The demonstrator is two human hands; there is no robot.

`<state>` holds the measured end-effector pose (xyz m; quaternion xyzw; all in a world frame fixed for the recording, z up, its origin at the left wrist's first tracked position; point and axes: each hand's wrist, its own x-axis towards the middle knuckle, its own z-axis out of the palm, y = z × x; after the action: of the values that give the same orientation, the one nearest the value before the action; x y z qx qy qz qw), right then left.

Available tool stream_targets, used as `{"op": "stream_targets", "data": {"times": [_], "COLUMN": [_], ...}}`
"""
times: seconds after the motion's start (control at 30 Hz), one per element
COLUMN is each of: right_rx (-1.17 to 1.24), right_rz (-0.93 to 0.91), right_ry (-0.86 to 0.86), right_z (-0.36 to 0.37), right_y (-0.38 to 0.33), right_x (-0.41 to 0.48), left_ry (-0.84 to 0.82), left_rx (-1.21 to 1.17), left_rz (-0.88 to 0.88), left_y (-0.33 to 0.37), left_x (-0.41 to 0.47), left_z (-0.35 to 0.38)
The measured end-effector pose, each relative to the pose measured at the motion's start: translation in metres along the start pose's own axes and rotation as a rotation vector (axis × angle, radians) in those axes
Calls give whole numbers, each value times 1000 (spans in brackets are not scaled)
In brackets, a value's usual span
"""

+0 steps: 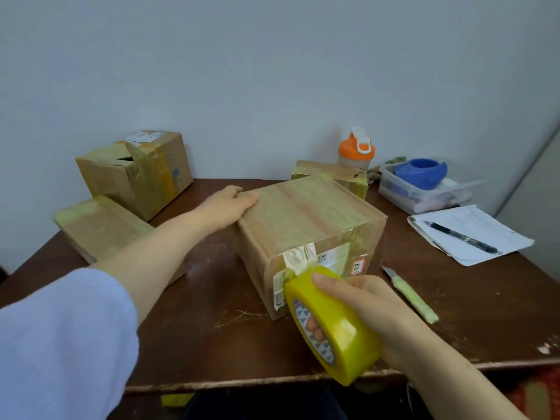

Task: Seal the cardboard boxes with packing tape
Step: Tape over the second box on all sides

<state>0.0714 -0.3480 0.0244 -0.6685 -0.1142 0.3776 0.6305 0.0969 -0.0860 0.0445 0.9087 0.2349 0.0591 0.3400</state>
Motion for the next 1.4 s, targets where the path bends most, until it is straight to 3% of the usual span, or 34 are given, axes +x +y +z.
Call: {"op": "stream_targets", "data": {"times": [0.07, 0.17, 0.27, 0.33, 0.43, 0.53, 0.67, 0.73, 0.87, 1.0, 1.23, 1.4], "right_rx": [9, 76, 190, 131, 78, 100, 48, -19, -20, 73, -35, -79], "right_rz": [3, -68, -280, -398, -396, -388, -381, -368, -391, -409, -317, -249], "right_ry": [-35, -155, -309, -380, -318, -191, 2, 90, 40, -4, -65, -38], "right_z": [-3, -13, -21, -16, 2, 20, 30, 34, 40, 44, 26, 17], "right_y": [-6, -29, -68, -98, -129, -142, -149, -147, -137, -141, -140, -111], "right_x": [-7, -26, -45, -47, -26, 11, 52, 65, 71, 57, -7, -33], "left_ry": [-48, -67, -306, -423, -234, 20, -1, 38, 227, 258, 207, 268], "left_rx": [-214, -292, -423, -409, -436, -779, -907, -903, -732, -592, -501, -480], "left_rz": [-28, -64, -225, -255, -293, -196, 44, 92, 22, 71, 125, 75], "left_y": [-8, -11, -14, -16, -13, -11, -3, 1, 7, 9, 8, 9], "left_x": [4, 14, 11, 6, 1, 1, -10, -12, -3, 3, 10, 5], "left_z": [10, 9, 1, 8, 21, 18, 13, 22, 31, 27, 23, 23]}}
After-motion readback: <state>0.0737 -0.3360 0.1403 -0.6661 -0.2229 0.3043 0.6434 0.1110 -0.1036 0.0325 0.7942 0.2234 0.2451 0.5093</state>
